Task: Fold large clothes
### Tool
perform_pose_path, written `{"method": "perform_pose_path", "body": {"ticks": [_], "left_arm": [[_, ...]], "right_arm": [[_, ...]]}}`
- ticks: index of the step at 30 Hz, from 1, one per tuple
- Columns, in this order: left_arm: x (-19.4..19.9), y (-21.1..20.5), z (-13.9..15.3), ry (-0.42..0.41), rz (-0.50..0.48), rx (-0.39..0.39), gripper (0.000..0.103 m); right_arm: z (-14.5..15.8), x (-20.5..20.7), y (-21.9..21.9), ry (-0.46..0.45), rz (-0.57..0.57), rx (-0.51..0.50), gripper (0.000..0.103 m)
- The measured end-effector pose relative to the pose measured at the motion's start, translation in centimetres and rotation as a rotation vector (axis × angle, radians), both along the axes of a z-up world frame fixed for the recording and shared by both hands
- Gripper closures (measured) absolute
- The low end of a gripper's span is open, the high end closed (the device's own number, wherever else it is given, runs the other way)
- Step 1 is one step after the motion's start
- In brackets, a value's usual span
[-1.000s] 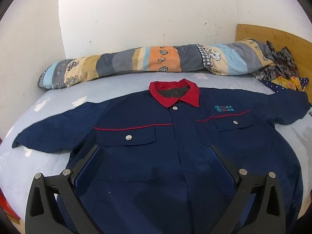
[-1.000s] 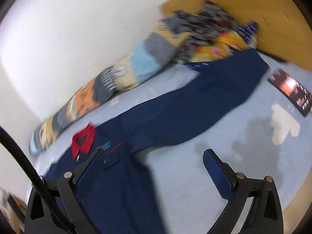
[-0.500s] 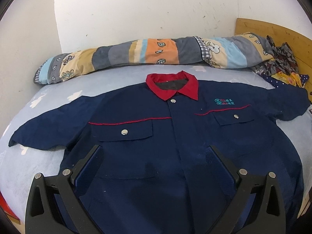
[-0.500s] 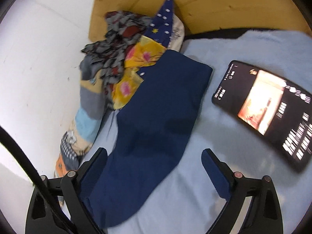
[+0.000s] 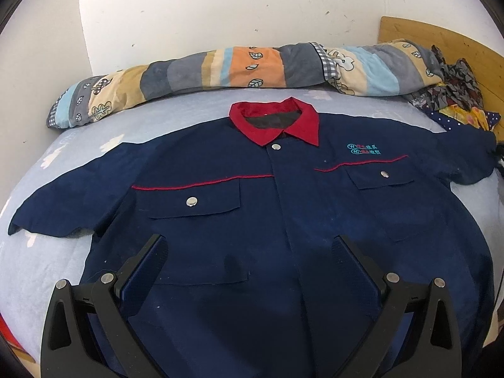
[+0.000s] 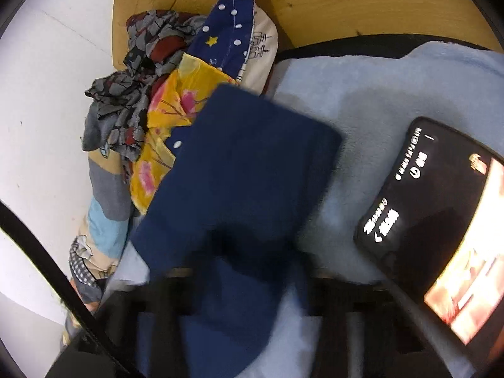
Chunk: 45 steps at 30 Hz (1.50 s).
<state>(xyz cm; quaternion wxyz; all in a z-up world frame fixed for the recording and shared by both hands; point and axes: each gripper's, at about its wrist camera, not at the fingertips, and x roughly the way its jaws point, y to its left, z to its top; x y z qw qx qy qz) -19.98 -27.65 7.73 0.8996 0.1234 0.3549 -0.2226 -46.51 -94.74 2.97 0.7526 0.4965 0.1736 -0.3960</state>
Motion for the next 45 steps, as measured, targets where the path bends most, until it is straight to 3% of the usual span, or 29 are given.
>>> {"method": "perform_pose_path", "body": {"ticks": [4,7,13,19,25,35,40,45], "left_arm": [[0.1,0.3,0.5,-0.007,0.007,-0.016,0.000],[0.0,1.0,1.0,-0.008,0.022,-0.033,0.000],[-0.5,2.4,2.8,-0.032,0.039,-0.078,0.000],[-1.0,4.2,4.3,-0.048,0.059,-0.119,0.000],[-0.9,6.4,5.9,-0.075,0.103,-0.150,0.000],[-0.2,10.6,7.3,-0.071,0.192,-0.197,0.000],[0.2,13.1,7.9,-0.073,0.240,-0.227,0.000],[1.2,16.0,7.7,-0.042,0.311,-0.235,0.000]], "right_arm": [[2.1,-1.4,2.2,-0.019,-0.024,-0.109,0.087],[5.7,-1.0,4.5,0.005,0.017,-0.219,0.097],[13.6,1.3,8.5,0.098,0.093,-0.377,0.097],[17.2,2.5,11.3,0.089,0.140,-0.410,0.097],[21.6,6.7,16.9,0.053,0.250,-0.479,0.097],[30.3,19.8,33.7,-0.054,0.549,-0.605,0.097],[29.6,26.5,44.3,-0.089,0.736,-0.613,0.097],[22.3,32.8,54.4,-0.076,0.926,-0.536,0.097]]}}
